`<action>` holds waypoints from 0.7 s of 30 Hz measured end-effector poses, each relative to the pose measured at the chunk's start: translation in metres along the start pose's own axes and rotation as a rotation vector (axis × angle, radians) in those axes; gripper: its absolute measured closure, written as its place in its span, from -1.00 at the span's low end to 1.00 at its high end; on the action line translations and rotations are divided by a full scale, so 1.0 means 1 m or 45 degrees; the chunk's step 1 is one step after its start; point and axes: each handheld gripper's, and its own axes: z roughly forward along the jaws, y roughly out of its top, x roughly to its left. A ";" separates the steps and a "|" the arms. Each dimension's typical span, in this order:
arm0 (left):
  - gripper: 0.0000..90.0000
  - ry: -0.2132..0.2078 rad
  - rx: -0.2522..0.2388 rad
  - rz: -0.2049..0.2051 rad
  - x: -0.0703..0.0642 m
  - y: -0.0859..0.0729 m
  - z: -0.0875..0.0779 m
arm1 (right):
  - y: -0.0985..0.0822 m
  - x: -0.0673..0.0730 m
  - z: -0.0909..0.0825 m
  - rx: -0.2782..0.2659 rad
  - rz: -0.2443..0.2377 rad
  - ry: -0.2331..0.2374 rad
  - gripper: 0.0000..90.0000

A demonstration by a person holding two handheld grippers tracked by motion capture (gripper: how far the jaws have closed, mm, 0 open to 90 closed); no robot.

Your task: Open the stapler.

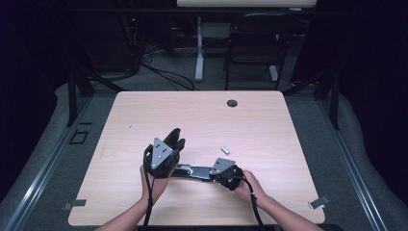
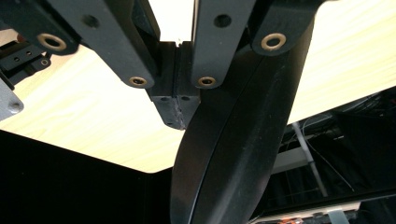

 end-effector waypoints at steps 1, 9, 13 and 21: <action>1.00 0.005 -0.004 -0.004 0.001 0.000 0.000 | 0.000 0.000 0.000 -0.003 -0.002 0.000 1.00; 1.00 0.024 -0.016 -0.018 0.006 0.002 -0.003 | 0.000 0.000 0.000 -0.005 0.000 -0.004 1.00; 1.00 0.041 -0.024 -0.023 0.010 0.002 -0.005 | 0.000 0.000 0.000 -0.005 -0.001 -0.004 1.00; 1.00 0.078 -0.045 -0.048 0.020 0.004 -0.010 | 0.000 0.000 0.000 -0.005 0.001 -0.009 1.00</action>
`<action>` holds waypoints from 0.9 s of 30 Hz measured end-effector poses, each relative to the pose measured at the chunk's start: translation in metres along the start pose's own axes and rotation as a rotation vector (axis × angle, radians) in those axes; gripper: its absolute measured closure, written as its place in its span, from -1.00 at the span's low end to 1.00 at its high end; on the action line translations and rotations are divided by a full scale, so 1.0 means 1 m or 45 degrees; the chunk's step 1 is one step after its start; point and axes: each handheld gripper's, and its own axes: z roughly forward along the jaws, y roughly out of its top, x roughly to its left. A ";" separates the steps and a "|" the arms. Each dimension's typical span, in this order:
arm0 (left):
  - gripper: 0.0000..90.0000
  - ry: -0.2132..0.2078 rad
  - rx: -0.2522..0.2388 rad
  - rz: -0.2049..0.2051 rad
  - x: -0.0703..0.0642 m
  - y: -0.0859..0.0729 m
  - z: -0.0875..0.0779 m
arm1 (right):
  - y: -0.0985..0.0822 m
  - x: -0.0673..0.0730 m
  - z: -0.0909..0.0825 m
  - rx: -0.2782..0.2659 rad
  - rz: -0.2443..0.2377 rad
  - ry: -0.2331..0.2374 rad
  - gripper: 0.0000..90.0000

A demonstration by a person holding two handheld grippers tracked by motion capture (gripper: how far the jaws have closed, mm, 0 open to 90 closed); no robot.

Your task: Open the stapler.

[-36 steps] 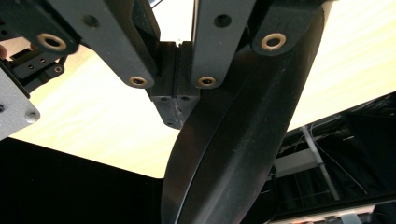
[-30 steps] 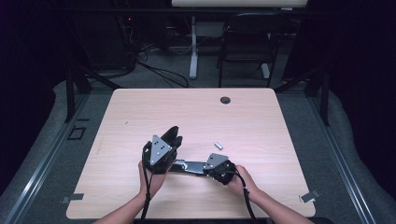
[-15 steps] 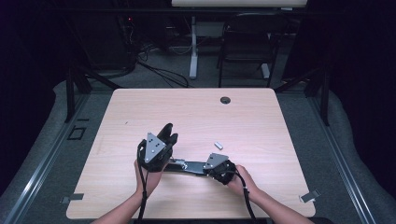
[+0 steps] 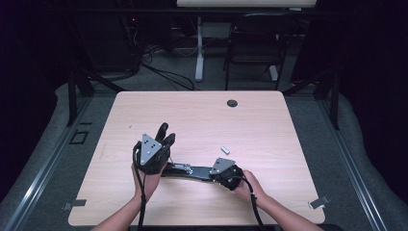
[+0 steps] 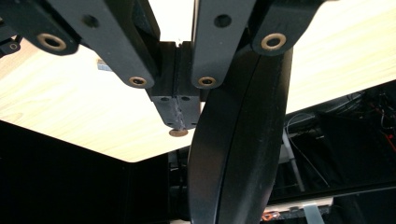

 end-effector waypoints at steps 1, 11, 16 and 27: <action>1.00 0.003 0.000 0.000 0.000 0.000 0.000 | 0.000 0.000 0.000 0.000 0.000 -0.001 1.00; 1.00 0.015 -0.011 -0.001 0.006 0.001 -0.003 | 0.000 0.000 0.000 0.004 -0.004 -0.001 1.00; 1.00 0.018 -0.009 -0.006 0.008 0.002 -0.005 | 0.000 0.001 0.000 0.005 0.002 -0.002 1.00; 1.00 0.061 -0.010 -0.004 0.014 0.002 -0.008 | 0.000 0.001 0.001 0.002 0.005 0.003 1.00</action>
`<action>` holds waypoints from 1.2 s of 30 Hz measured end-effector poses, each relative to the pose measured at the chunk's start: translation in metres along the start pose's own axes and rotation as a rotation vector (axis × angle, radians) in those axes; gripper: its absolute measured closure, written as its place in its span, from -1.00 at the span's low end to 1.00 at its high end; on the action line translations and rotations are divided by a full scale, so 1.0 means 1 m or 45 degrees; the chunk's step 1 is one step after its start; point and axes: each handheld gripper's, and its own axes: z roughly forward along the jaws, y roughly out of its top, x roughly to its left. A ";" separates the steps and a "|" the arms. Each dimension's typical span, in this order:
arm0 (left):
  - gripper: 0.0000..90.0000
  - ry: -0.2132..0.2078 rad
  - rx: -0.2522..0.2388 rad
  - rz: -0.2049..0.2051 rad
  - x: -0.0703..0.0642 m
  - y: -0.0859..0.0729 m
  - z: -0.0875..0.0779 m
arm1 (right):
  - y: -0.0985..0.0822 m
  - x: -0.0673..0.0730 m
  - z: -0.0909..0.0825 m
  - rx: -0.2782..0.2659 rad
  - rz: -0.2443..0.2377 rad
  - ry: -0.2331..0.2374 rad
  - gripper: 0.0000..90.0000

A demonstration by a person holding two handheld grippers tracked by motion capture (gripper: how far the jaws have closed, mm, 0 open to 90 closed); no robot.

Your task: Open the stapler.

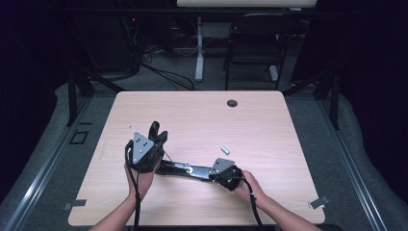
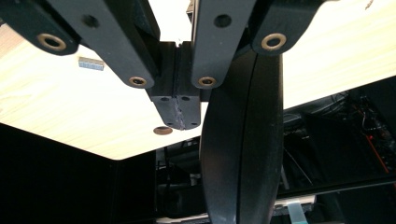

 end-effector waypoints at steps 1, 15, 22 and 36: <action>1.00 0.003 0.002 0.007 0.000 0.000 -0.001 | 0.000 0.000 0.000 0.004 0.002 0.000 1.00; 1.00 0.026 -0.018 -0.008 0.010 0.001 -0.005 | 0.000 0.000 0.000 0.003 0.000 0.005 1.00; 1.00 0.043 -0.022 -0.017 0.014 0.001 -0.007 | 0.000 0.000 0.000 0.004 -0.003 0.008 1.00; 1.00 0.083 -0.017 -0.044 0.026 0.000 -0.012 | 0.000 0.000 0.000 0.004 -0.003 0.009 1.00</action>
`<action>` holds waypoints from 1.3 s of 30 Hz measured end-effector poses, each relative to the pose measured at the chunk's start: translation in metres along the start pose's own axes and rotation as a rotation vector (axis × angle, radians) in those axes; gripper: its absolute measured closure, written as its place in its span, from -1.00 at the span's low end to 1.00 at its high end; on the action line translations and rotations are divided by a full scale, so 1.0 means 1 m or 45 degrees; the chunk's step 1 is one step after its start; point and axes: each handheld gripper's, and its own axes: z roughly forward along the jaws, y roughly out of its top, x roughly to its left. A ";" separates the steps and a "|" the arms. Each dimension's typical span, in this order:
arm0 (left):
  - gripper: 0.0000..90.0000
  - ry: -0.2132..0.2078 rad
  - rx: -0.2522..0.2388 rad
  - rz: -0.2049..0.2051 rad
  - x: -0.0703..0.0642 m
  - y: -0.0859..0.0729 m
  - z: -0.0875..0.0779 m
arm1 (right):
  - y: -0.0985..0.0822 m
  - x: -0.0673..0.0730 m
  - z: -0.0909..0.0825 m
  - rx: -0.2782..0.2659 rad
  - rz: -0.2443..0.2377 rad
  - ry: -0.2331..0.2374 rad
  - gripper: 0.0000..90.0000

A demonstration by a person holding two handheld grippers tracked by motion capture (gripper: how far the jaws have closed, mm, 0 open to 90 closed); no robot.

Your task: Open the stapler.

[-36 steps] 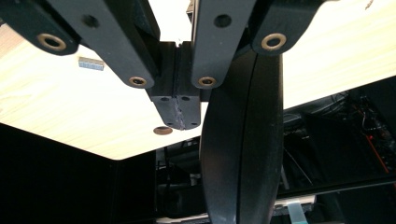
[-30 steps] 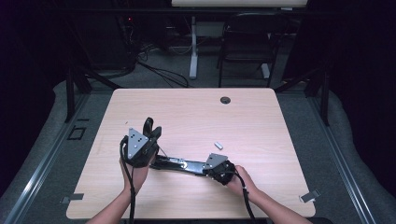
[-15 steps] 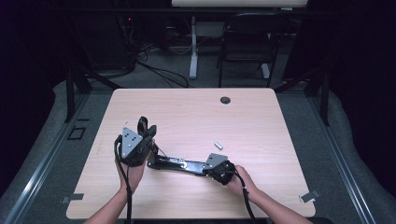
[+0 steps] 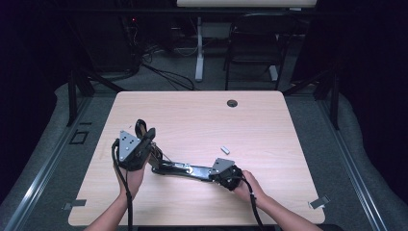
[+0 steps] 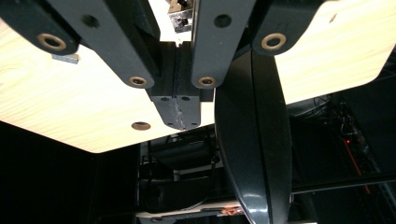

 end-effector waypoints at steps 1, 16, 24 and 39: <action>1.00 0.001 -0.001 -0.006 0.001 0.000 0.000 | 0.000 0.000 0.000 0.002 0.000 -0.001 1.00; 1.00 0.039 -0.007 -0.024 0.011 0.000 -0.004 | 0.000 0.000 0.000 0.003 -0.002 0.003 1.00; 1.00 0.125 -0.020 -0.085 0.028 -0.001 -0.008 | 0.000 0.000 0.000 0.002 -0.002 0.003 1.00; 1.00 0.207 0.067 -0.174 0.063 -0.015 -0.010 | 0.000 0.000 0.001 -0.008 0.013 0.004 1.00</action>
